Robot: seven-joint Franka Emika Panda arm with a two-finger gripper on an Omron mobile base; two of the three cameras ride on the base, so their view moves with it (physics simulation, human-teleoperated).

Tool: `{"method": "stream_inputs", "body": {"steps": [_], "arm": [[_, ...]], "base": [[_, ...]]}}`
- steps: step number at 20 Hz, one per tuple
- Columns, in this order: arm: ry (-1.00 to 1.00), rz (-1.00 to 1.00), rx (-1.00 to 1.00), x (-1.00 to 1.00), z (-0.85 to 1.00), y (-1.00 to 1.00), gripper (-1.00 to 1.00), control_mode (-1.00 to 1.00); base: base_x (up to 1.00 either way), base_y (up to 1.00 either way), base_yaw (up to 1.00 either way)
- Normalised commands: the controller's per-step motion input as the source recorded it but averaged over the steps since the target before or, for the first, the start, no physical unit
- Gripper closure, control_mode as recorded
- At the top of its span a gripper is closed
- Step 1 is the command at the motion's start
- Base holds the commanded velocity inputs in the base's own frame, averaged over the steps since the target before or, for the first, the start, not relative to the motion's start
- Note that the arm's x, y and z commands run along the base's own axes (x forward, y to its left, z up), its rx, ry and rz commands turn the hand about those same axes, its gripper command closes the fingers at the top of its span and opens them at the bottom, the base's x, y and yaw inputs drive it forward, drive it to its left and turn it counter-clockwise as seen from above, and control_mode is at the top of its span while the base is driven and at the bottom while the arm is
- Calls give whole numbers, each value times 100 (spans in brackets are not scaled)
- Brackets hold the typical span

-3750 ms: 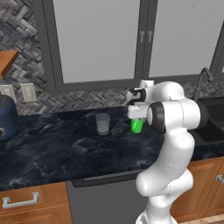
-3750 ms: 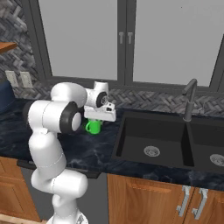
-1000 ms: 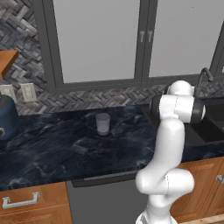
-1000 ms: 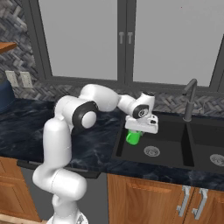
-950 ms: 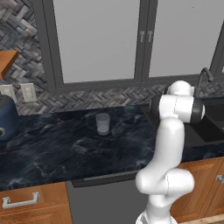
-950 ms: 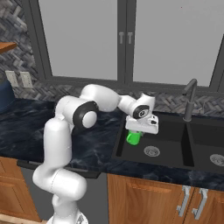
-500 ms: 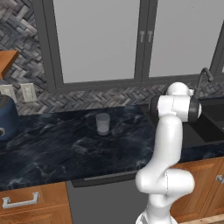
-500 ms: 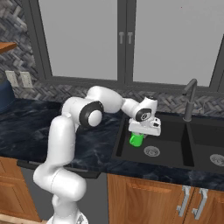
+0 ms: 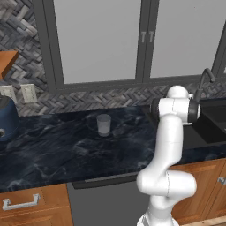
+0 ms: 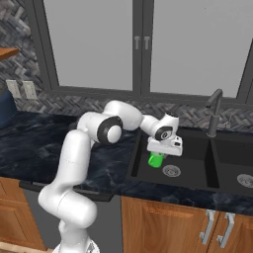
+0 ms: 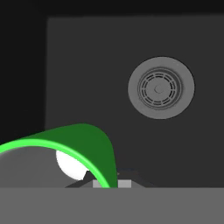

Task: Place the mug in the left basin and the glass cup in the right basin of the sink.

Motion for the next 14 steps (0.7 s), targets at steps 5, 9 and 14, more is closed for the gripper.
{"method": "stream_inputs", "body": {"steps": [5, 9, 14], "arm": [[0, 0, 0, 20, -36, -1, 100, -100], [0, 0, 0, 29, -26, -7, 100, -100], [0, 0, 0, 29, -25, -12, 100, -100]], "base": [[0, 0, 0], [0, 0, 0], [0, 0, 0]]}}
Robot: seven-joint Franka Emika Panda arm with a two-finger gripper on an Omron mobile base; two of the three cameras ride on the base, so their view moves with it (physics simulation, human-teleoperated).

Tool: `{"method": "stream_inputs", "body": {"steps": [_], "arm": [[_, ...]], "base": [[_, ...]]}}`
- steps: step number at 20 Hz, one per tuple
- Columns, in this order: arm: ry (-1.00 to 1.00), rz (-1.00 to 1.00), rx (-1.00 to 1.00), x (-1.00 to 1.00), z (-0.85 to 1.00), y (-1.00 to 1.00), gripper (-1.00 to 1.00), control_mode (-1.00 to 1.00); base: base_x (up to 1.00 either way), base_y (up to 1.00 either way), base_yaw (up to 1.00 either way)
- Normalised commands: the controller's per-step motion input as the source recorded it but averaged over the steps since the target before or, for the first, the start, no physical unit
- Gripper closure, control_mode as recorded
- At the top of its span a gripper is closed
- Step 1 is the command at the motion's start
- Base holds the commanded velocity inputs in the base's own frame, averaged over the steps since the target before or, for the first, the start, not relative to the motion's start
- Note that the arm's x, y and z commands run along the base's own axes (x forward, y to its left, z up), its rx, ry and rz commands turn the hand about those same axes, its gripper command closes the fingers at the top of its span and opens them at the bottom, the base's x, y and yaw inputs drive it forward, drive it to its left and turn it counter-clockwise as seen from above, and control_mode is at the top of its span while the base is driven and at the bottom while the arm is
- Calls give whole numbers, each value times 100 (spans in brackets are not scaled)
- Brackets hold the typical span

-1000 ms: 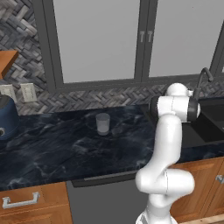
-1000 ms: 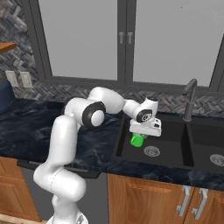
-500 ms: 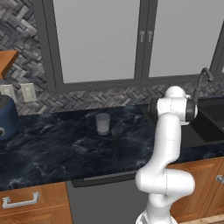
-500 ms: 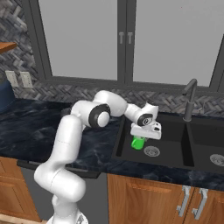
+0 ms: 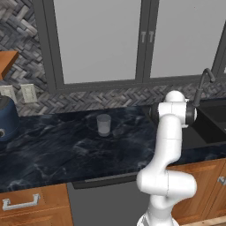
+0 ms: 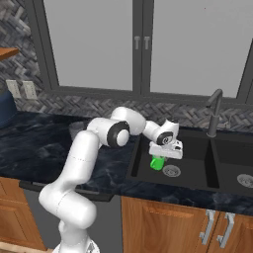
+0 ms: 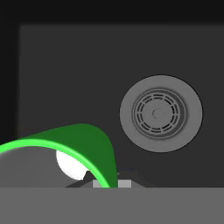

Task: Place the mug in the left basin and the glass cup in the right basin of the sink.

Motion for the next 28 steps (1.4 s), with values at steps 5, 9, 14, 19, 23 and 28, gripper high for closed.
{"method": "stream_inputs", "body": {"steps": [5, 9, 14, 19, 23, 28], "arm": [[0, 0, 0, 26, -25, -15, 100, -100], [0, 0, 0, 14, -21, -9, 100, -100], [0, 0, 0, 3, -16, 0, 100, -100], [0, 0, 0, 0, -15, 0, 100, -100], [0, 0, 0, 0, -18, 0, 100, -100], [0, 0, 0, 0, -16, 0, 100, -100]], "base": [[0, 0, 0], [0, 0, 0], [0, 0, 0], [0, 0, 0], [0, 0, 0], [0, 0, 0]]}}
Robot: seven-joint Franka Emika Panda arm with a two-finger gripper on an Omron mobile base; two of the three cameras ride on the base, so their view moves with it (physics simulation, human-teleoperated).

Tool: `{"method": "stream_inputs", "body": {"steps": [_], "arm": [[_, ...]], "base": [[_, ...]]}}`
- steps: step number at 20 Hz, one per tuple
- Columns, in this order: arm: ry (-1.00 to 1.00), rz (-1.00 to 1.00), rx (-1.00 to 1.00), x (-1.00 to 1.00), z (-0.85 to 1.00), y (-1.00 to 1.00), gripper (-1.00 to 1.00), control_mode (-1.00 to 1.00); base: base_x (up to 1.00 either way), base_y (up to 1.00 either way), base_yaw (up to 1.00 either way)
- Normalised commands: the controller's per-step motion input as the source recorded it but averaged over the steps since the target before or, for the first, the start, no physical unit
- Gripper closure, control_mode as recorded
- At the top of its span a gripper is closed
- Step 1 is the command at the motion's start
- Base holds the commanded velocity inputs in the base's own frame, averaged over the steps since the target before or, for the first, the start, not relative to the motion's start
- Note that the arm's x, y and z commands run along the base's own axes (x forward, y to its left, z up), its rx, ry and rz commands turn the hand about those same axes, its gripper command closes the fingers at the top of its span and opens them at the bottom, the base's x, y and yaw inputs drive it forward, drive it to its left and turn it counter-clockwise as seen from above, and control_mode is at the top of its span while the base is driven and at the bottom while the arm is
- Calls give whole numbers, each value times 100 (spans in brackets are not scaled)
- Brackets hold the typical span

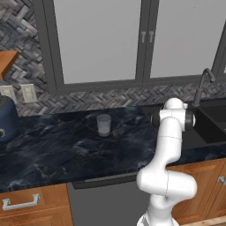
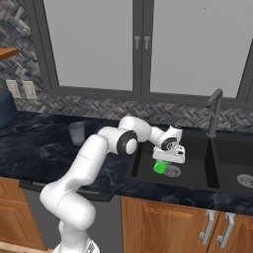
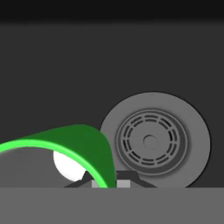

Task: Place the mug in the left basin and the glass cup in the right basin of the sink.

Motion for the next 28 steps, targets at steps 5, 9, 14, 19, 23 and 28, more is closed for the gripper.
{"method": "stream_inputs", "body": {"steps": [5, 9, 14, 19, 23, 28], "arm": [[0, 0, 0, 0, -11, 0, 100, -100], [0, 0, 0, 0, 0, 0, -100, -100], [0, 0, 0, 0, 0, 0, -100, -100], [0, 0, 0, 0, 0, 0, -100, -100], [-4, 0, 0, 0, 22, 0, -100, -100], [-8, 0, 0, -2, 32, 1, -100, -100]], "base": [[0, 0, 0], [0, 0, 0], [0, 0, 0], [0, 0, 0], [0, 0, 0], [0, 0, 0]]}}
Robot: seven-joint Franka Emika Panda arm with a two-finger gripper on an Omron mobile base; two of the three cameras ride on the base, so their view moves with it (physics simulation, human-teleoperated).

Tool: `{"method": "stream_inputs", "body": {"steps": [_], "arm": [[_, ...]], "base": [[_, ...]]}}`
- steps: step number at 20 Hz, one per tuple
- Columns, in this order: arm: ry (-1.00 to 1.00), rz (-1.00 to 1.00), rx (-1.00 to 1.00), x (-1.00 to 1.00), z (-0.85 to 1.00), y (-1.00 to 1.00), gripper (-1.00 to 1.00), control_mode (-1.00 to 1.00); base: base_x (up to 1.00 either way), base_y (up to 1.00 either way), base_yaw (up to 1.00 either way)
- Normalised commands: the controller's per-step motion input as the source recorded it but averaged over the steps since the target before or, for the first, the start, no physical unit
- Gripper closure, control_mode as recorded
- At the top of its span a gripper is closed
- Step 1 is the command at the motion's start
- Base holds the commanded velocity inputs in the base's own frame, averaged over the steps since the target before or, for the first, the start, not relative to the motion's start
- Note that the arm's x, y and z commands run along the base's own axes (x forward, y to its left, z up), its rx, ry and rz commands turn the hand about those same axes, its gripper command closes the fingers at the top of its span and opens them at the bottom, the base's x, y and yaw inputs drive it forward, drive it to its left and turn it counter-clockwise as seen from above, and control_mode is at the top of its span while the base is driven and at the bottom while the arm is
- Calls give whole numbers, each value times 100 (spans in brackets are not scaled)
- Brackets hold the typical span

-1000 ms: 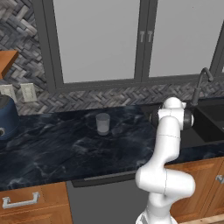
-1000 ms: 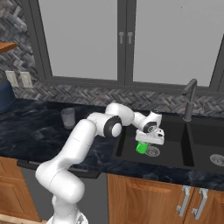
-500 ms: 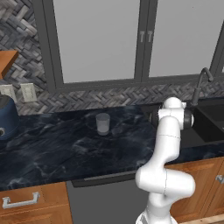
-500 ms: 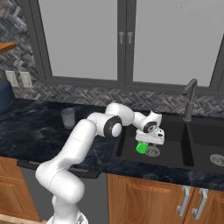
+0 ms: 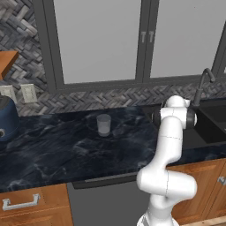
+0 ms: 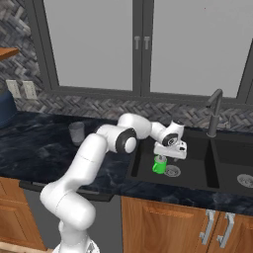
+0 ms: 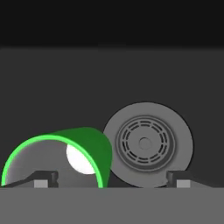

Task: Place the mug in the left basin and the glass cup in the right basin of the sink.

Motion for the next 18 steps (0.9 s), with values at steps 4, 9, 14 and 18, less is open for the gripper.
{"method": "stream_inputs", "body": {"steps": [4, 9, 14, 18], "arm": [[-5, 0, 0, 0, 32, 0, -100, -100], [-6, 0, 0, -2, 27, 13, -100, -100], [-5, -1, 0, -3, 25, 24, -100, -100], [-3, -1, -1, -4, 25, 36, -100, -100]], "base": [[0, 0, 0], [0, 0, 0], [0, 0, 0], [0, 0, 0]]}}
